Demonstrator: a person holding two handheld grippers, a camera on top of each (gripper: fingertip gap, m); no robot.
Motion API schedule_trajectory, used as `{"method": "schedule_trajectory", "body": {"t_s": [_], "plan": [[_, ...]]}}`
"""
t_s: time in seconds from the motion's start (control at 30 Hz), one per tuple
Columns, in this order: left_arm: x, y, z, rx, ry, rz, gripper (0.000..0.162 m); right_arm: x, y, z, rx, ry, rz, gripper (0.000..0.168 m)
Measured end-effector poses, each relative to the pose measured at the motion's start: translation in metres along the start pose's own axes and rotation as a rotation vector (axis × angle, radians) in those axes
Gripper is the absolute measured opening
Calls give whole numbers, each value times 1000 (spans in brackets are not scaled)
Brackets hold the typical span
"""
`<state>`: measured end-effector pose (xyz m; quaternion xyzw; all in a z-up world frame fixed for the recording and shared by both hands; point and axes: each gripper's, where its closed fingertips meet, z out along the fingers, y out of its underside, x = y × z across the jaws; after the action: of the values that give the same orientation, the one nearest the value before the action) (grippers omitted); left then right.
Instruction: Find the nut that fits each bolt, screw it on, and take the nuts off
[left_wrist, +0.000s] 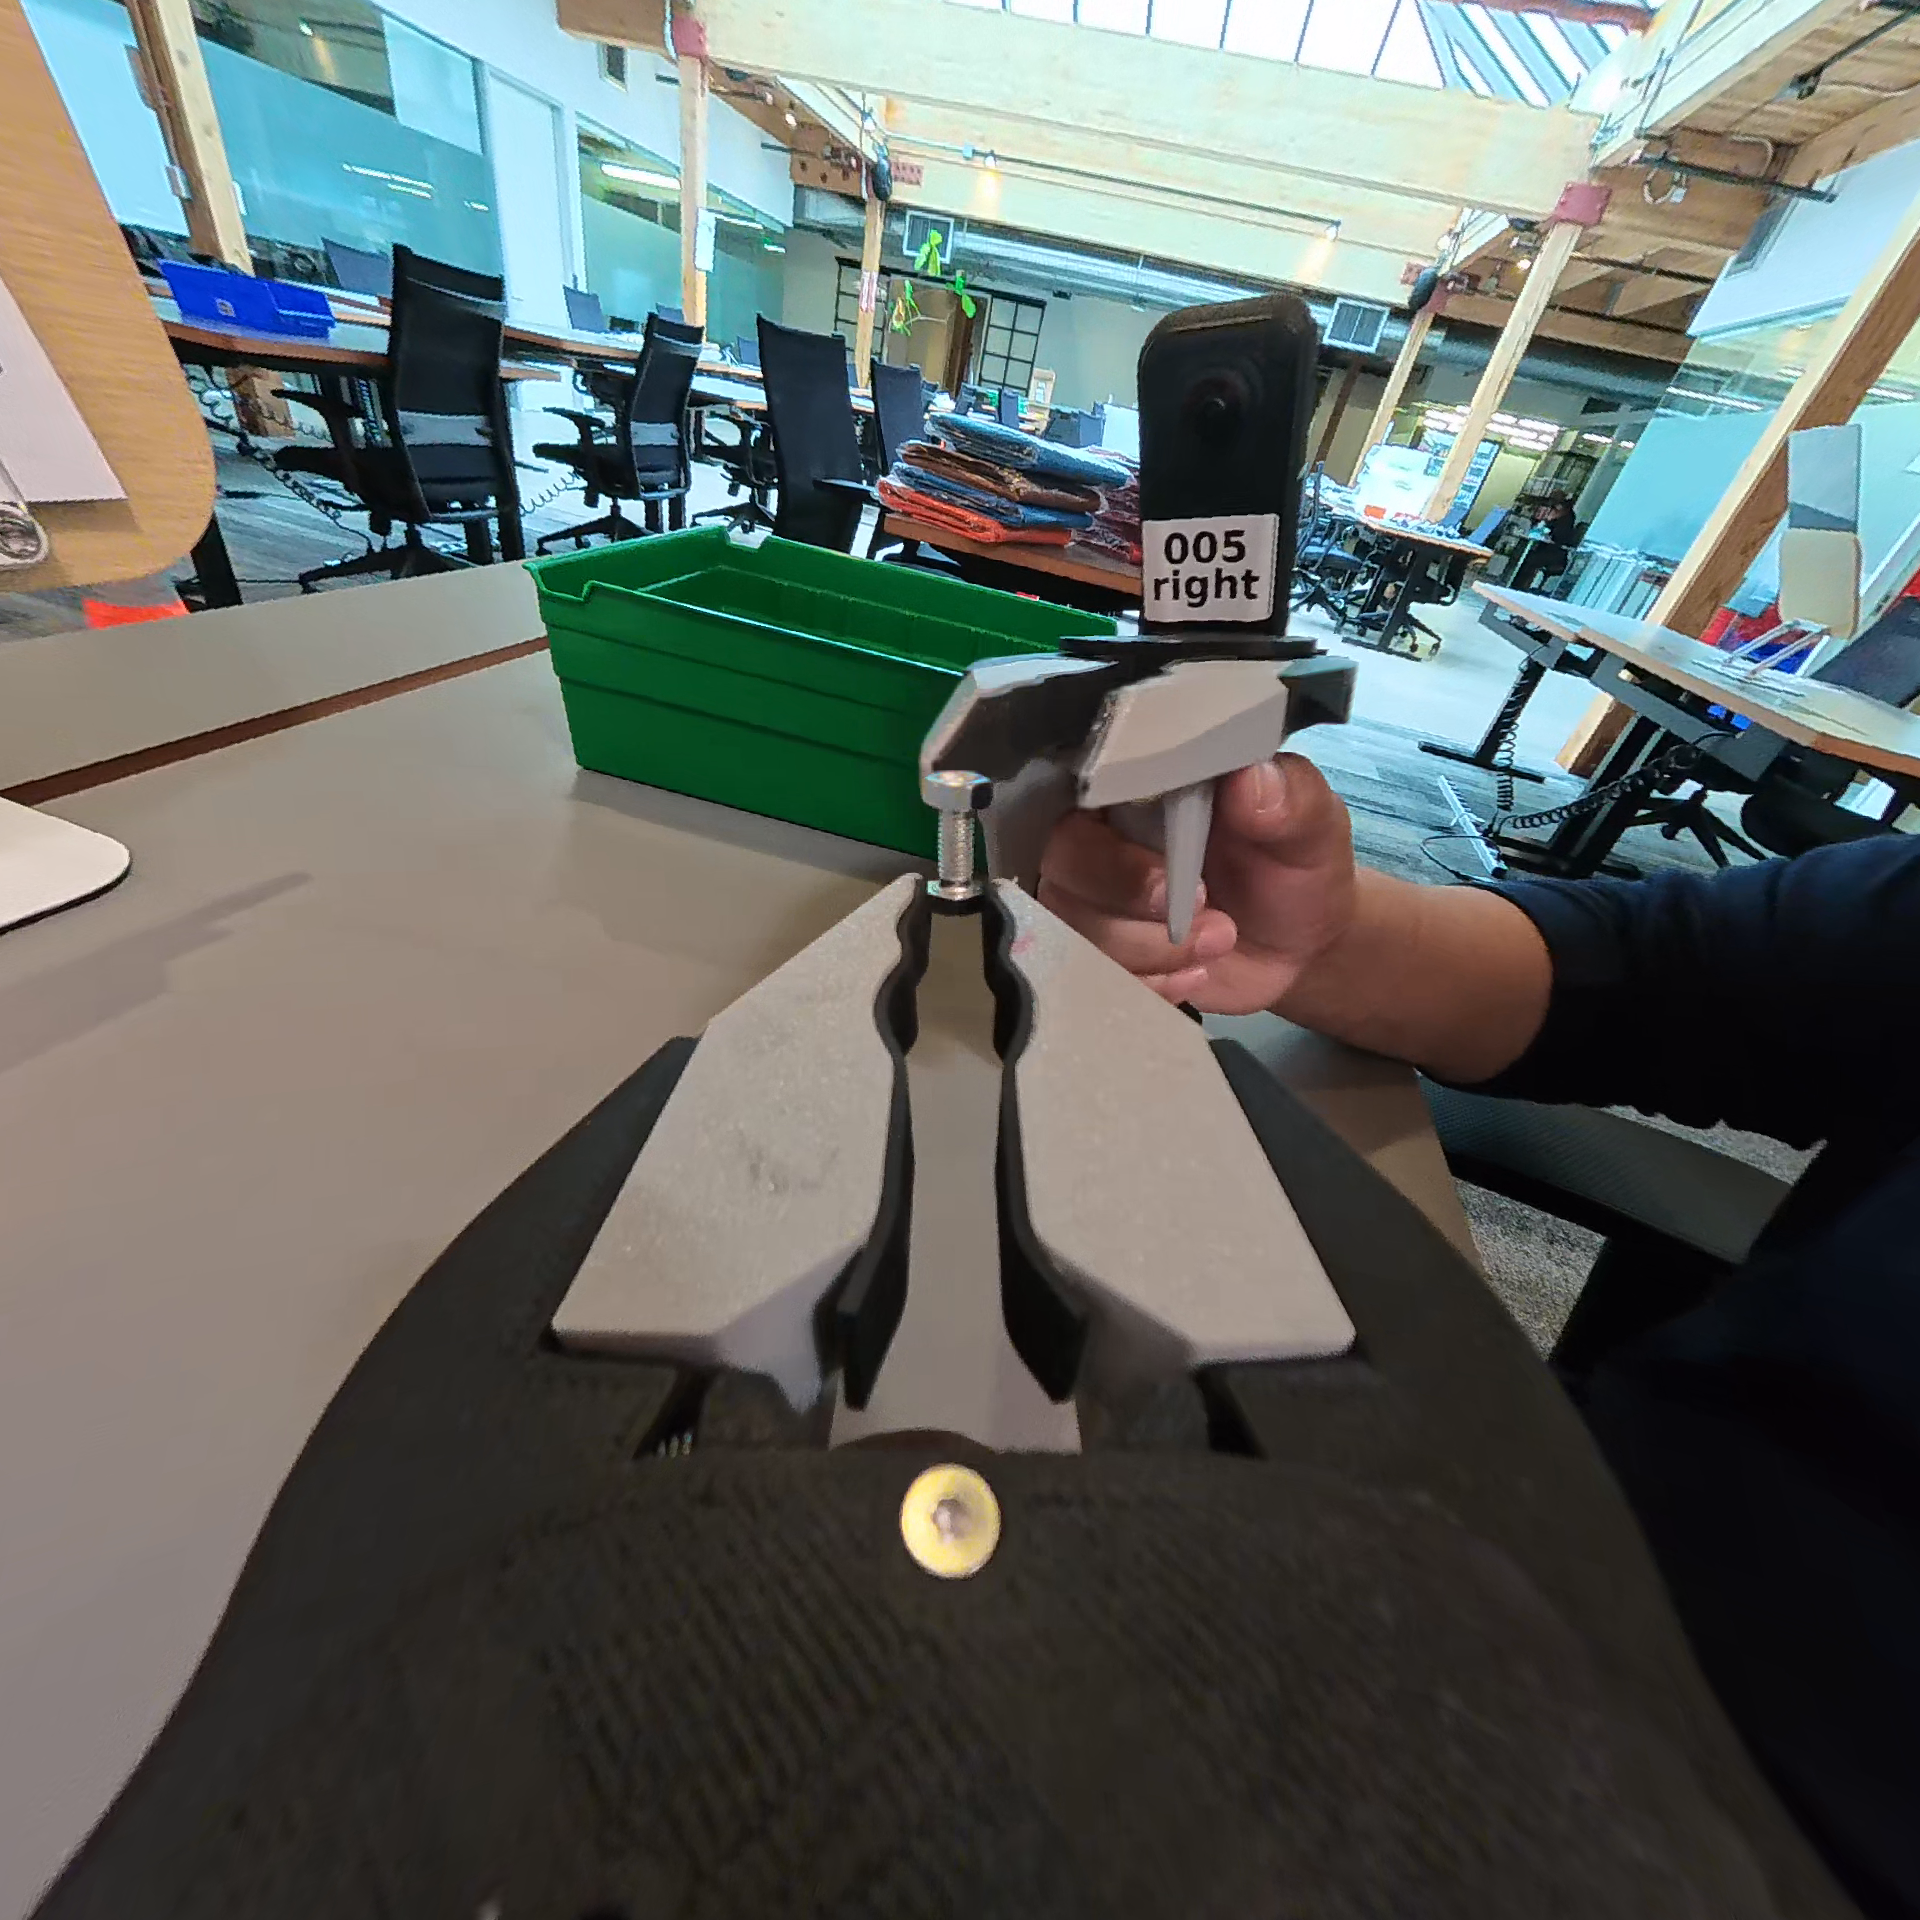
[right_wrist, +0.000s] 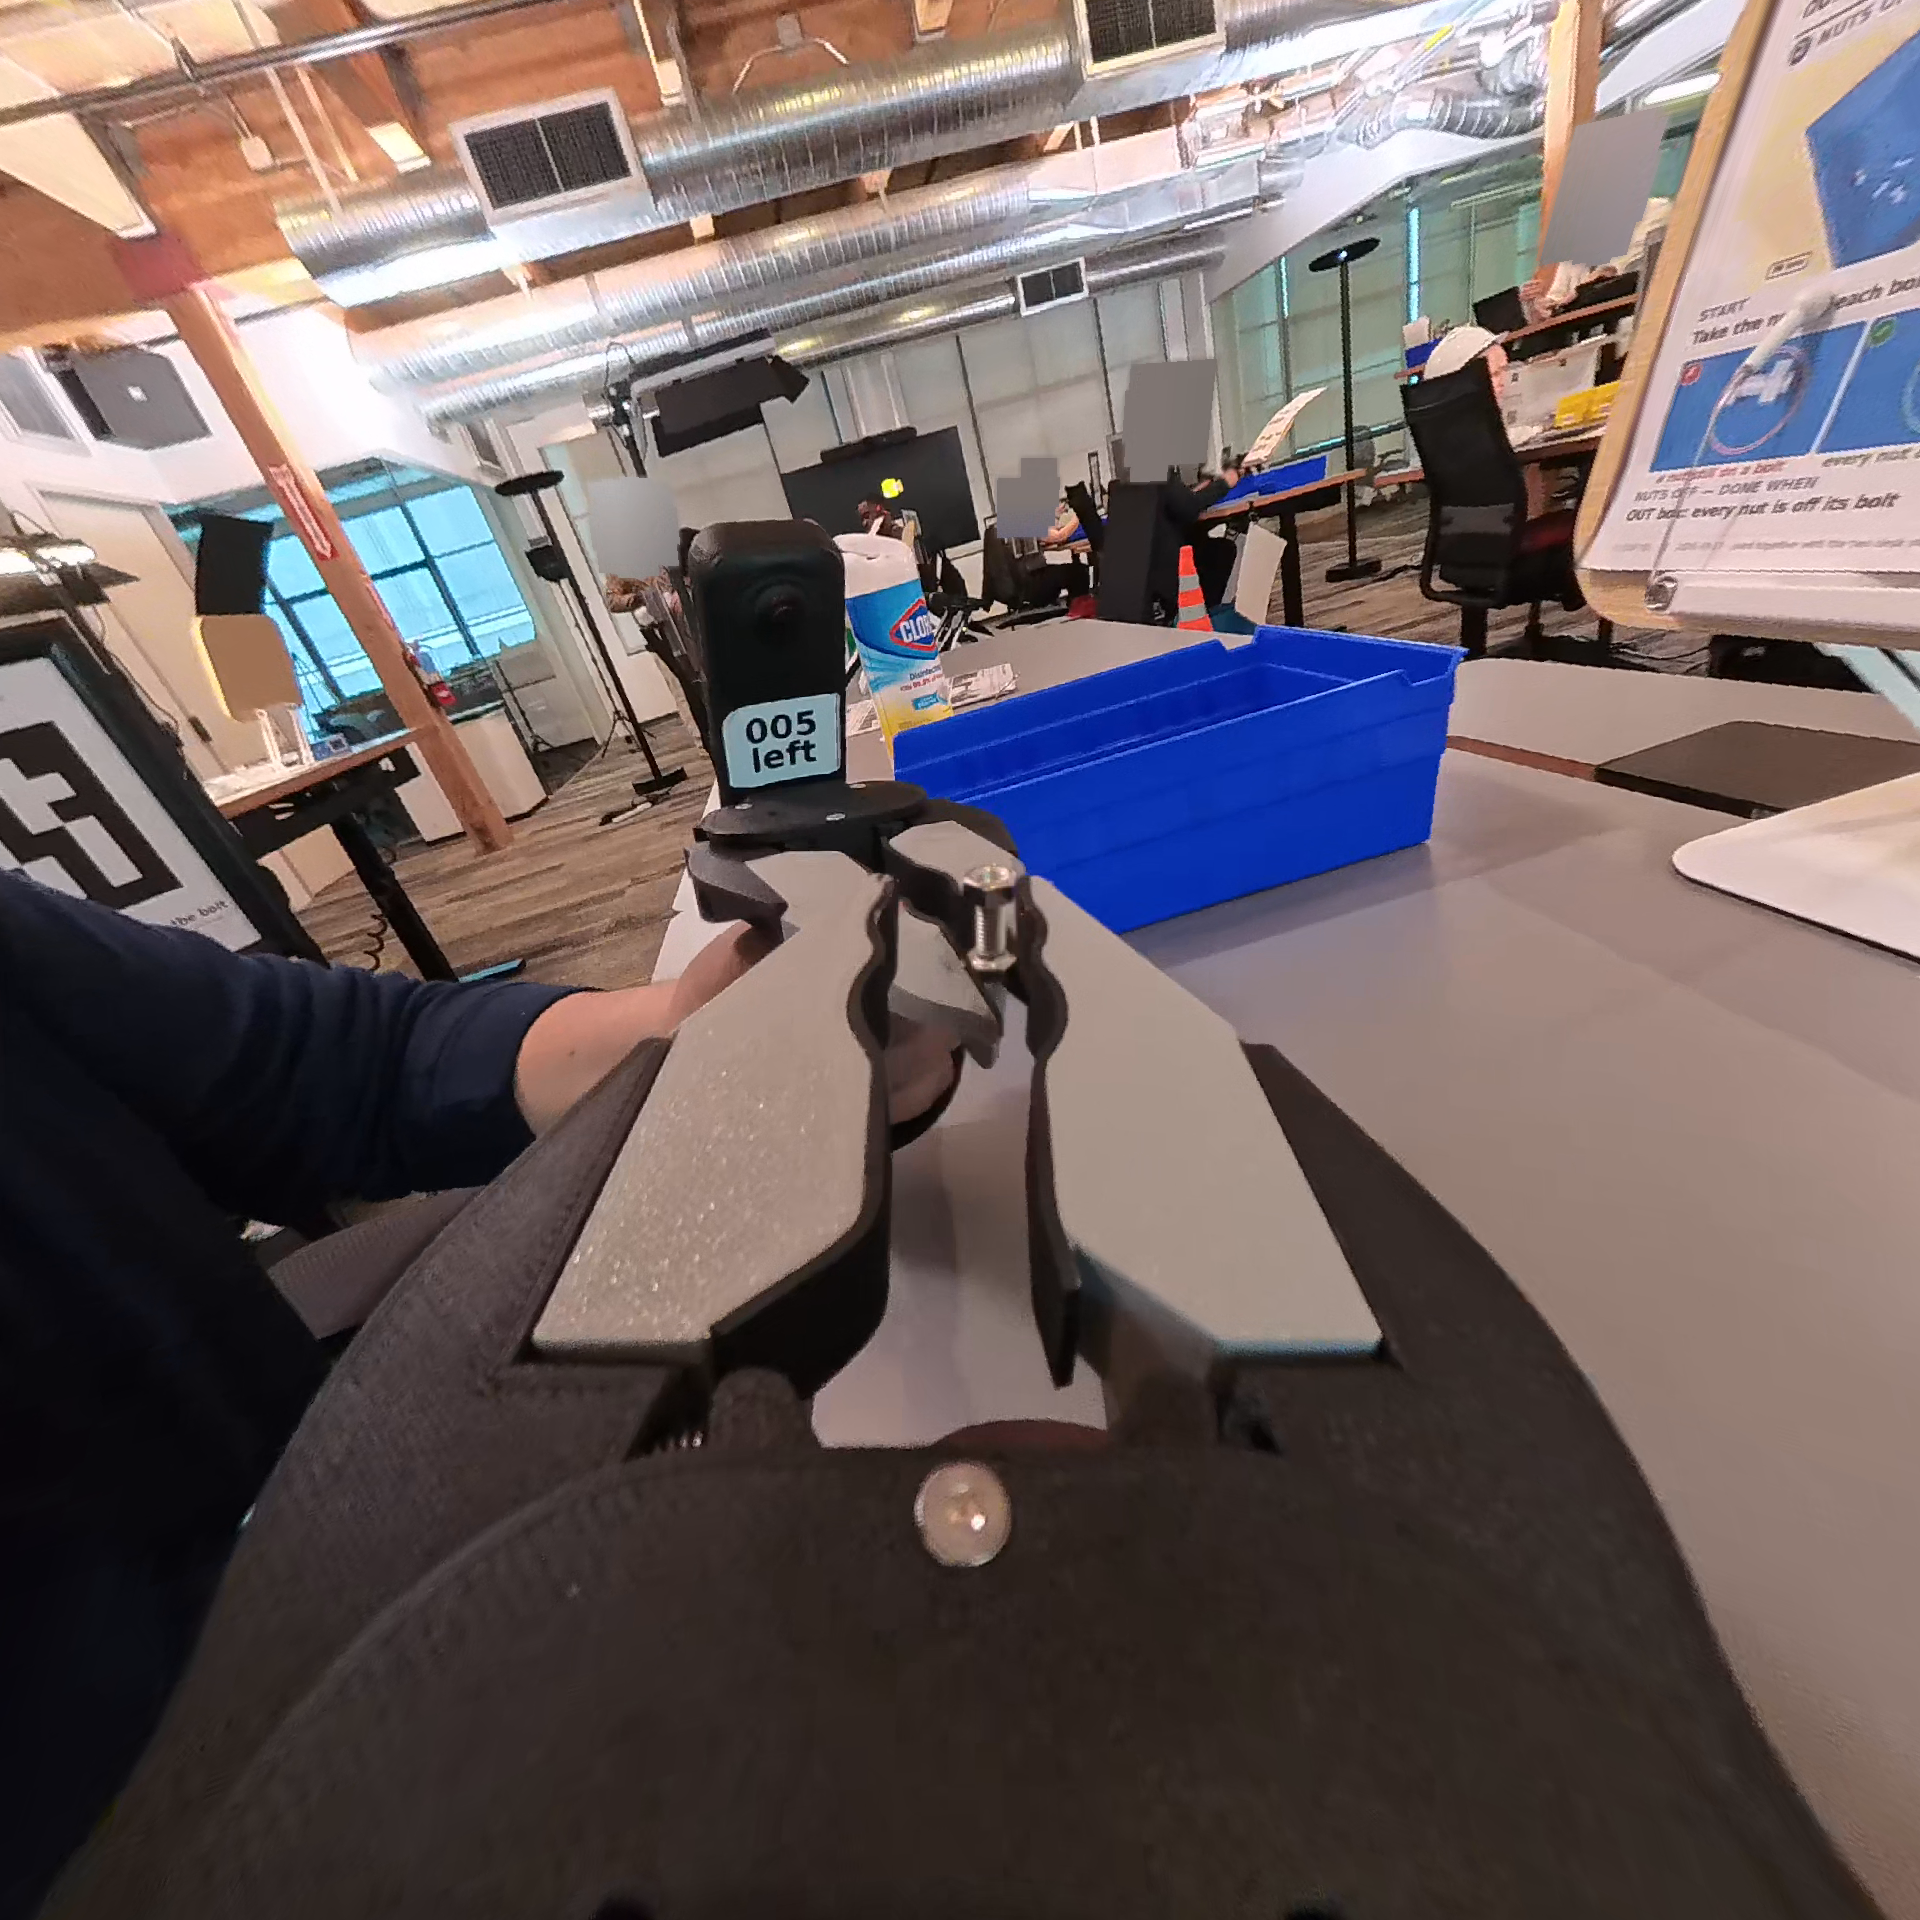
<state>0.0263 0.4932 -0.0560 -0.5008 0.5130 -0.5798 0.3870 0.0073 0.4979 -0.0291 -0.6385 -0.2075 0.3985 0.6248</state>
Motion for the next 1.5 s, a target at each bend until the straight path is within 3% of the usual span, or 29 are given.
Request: {"method": "schedule_trajectory", "body": {"t_s": [0.27,0.47,1.07,1.23,1.33,1.5], "plan": [[14,11,12,-48,35,36,7,-5,8,9,-32,-17,-8,21],[1,1,1,-6,-3,9,7,6,-2,-2,3,26,-1,21],[6,7,7,-33,4,16,7,6,10,7,-51,56,-27,7],[6,12,9,-46,29,-16,7,0,-11,-2,51,12,-2,7],[3,14,9,-56,15,-7,7,16,-24,-17,102,111,-34,7],[0,21,11,-93,-6,13,7,25,-5,-16,-94,170,-94,7]]}}
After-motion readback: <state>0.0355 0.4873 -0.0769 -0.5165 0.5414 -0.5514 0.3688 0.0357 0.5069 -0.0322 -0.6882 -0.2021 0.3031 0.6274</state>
